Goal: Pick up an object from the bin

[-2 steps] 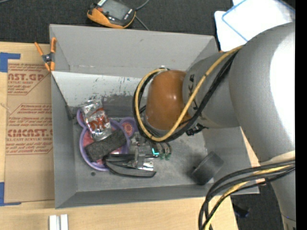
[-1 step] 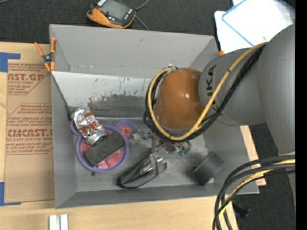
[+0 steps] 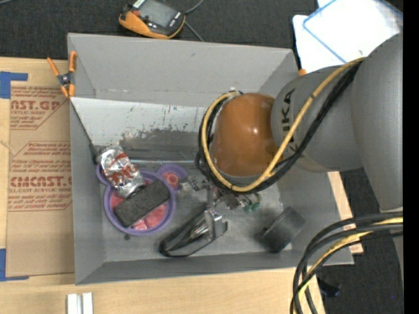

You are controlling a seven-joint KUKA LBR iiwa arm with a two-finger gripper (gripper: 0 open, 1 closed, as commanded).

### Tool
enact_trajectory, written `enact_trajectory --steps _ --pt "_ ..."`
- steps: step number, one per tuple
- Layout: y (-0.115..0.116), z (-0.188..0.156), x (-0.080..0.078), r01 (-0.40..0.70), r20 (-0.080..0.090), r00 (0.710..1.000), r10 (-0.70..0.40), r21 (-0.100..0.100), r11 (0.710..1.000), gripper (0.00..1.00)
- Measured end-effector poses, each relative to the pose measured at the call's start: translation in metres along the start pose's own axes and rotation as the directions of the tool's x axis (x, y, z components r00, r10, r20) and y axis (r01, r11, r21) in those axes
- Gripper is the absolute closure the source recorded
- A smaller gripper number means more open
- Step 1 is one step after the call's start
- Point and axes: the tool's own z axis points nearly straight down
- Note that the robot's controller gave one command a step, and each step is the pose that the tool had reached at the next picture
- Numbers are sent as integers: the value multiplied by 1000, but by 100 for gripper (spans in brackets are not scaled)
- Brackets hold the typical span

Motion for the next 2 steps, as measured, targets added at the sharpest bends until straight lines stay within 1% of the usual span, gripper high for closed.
enact_trajectory --steps 1,2 --pt "29 42 -9 -3 2 1000 3 0 1000 0" --pt "25 36 31 37 22 999 -37 6 999 100"
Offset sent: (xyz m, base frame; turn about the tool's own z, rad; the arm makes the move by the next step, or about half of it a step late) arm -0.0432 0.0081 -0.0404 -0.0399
